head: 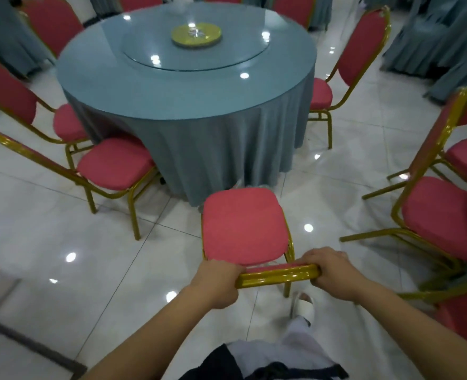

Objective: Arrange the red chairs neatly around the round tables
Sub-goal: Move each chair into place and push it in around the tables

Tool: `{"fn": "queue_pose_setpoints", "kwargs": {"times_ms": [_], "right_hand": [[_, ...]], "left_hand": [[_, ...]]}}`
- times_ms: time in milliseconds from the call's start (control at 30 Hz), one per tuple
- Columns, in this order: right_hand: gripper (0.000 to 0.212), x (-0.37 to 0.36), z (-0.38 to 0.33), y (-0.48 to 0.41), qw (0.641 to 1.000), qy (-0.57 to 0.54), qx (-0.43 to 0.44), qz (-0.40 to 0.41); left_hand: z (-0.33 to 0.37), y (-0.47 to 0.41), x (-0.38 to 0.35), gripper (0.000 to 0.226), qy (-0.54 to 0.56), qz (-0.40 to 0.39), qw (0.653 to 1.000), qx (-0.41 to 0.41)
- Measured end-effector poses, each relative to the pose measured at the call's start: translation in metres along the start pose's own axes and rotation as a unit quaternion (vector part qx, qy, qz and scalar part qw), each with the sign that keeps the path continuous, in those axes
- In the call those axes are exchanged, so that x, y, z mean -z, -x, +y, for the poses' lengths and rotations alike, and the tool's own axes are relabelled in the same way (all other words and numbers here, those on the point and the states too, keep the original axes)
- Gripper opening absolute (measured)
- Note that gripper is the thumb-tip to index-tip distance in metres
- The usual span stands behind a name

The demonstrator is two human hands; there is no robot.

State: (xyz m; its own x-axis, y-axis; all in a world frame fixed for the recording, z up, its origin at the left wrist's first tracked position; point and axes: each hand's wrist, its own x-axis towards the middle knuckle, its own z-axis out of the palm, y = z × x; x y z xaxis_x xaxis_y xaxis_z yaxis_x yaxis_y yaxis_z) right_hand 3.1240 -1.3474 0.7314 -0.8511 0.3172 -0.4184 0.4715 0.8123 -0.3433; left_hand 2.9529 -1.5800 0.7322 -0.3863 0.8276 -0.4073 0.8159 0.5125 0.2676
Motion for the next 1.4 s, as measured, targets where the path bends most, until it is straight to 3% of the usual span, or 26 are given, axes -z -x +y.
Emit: {"fn": "queue_pose_setpoints", "kwargs": {"times_ms": [133, 233, 300, 433, 700, 900, 1067, 1400], "right_hand": [[0.041, -0.019, -0.027, -0.014, 0.998, -0.015, 0.019, 0.063], [0.051, -0.035, -0.024, -0.013, 0.992, -0.038, -0.055, 0.104], [0.045, -0.039, -0.014, -0.013, 0.987, -0.075, -0.074, 0.122], [0.029, -0.031, -0.007, -0.022, 0.99, -0.114, -0.006, 0.081], [0.043, -0.011, -0.009, -0.08, 0.991, -0.125, 0.046, 0.012], [0.023, 0.032, -0.011, -0.171, 0.986, -0.136, 0.092, 0.023], [0.012, 0.073, 0.0, -0.247, 0.986, -0.13, 0.107, 0.006], [0.024, 0.115, -0.025, -0.34, 0.99, -0.117, 0.078, 0.01]], "left_hand": [[-0.037, 0.035, -0.004, 0.042, 0.077, 0.049, 0.994, 0.065], [-0.057, 0.055, -0.017, 0.043, 0.133, 0.081, 0.983, 0.102], [-0.064, 0.06, -0.028, 0.046, 0.143, 0.102, 0.978, 0.115], [-0.077, 0.052, -0.039, 0.043, 0.176, 0.123, 0.965, 0.153], [-0.109, 0.015, -0.017, 0.04, 0.179, 0.122, 0.95, 0.225], [-0.131, -0.05, 0.037, 0.03, 0.164, 0.128, 0.93, 0.303], [-0.136, -0.101, 0.073, 0.03, 0.197, 0.136, 0.907, 0.347], [-0.189, -0.165, 0.124, 0.018, 0.197, 0.141, 0.901, 0.359]]}}
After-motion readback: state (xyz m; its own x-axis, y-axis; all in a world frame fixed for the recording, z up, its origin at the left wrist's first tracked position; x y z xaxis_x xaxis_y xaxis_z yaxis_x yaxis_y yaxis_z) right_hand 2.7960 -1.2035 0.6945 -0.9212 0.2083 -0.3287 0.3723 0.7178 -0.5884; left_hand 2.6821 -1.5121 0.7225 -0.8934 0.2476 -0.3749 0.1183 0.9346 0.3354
